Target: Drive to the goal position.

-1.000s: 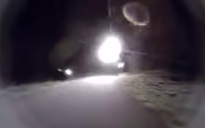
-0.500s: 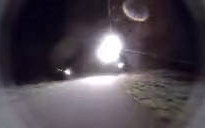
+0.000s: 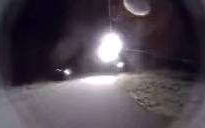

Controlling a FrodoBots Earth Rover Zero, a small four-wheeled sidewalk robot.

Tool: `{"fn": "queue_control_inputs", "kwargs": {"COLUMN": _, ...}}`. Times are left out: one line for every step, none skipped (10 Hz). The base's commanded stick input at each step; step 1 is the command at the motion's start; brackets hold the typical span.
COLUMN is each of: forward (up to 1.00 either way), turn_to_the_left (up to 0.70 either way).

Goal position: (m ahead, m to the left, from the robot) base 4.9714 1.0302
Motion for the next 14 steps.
{"fn": "queue_control_inputs", "kwargs": {"forward": 1.00, "turn_to_the_left": 0.00}}
{"fn": "queue_control_inputs", "kwargs": {"forward": 1.00, "turn_to_the_left": 0.00}}
{"fn": "queue_control_inputs", "kwargs": {"forward": 1.00, "turn_to_the_left": 0.00}}
{"fn": "queue_control_inputs", "kwargs": {"forward": 1.00, "turn_to_the_left": 0.00}}
{"fn": "queue_control_inputs", "kwargs": {"forward": 1.00, "turn_to_the_left": 0.00}}
{"fn": "queue_control_inputs", "kwargs": {"forward": 1.00, "turn_to_the_left": 0.00}}
{"fn": "queue_control_inputs", "kwargs": {"forward": 1.00, "turn_to_the_left": 0.00}}
{"fn": "queue_control_inputs", "kwargs": {"forward": 1.00, "turn_to_the_left": 0.00}}
{"fn": "queue_control_inputs", "kwargs": {"forward": 1.00, "turn_to_the_left": -0.10}}
{"fn": "queue_control_inputs", "kwargs": {"forward": 1.00, "turn_to_the_left": -0.26}}
{"fn": "queue_control_inputs", "kwargs": {"forward": 1.00, "turn_to_the_left": -0.37}}
{"fn": "queue_control_inputs", "kwargs": {"forward": 1.00, "turn_to_the_left": -0.22}}
{"fn": "queue_control_inputs", "kwargs": {"forward": 1.00, "turn_to_the_left": -0.02}}
{"fn": "queue_control_inputs", "kwargs": {"forward": 1.00, "turn_to_the_left": 0.00}}
